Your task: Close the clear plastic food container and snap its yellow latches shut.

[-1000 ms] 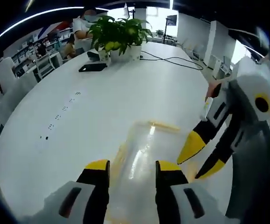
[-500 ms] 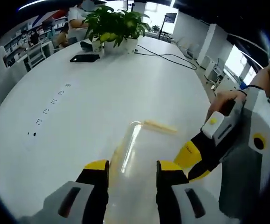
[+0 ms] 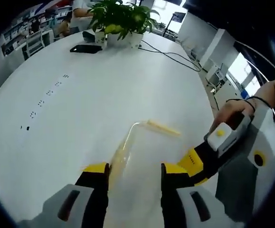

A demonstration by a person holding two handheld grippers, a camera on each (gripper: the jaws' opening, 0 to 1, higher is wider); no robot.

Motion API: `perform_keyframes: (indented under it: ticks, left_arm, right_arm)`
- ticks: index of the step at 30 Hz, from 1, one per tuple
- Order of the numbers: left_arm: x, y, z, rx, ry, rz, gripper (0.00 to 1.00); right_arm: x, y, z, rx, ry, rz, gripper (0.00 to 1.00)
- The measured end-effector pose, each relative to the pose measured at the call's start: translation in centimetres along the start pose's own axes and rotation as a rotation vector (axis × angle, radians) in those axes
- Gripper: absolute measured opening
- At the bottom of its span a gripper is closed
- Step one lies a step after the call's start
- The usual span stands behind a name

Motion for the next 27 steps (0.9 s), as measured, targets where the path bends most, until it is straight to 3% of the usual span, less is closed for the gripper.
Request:
perform_keyframes:
  ticks: [12,27]
  left_arm:
    - [0.31,0.07,0.27,-0.001,-0.122,0.005,0.37]
    - [1.01,0.28,0.36,0.005,-0.163,0.156,0.35]
  right_arm:
    - [0.00,0.08,0.09,0.010,-0.013,0.001,0.29]
    - [-0.05,0.17,0.01,0.027,-0.018,0.018,0.29]
Point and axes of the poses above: the point that each gripper's makers call its tool centre point, and the gripper's own axes: z roughly forward along the fingers, y roughly to its right, x roughly out of its top, the point moved 3 cm from there along -z, roughly backward along the fingers, and after that the axes turned 15 degrees about -z, right-handed, at the moved point
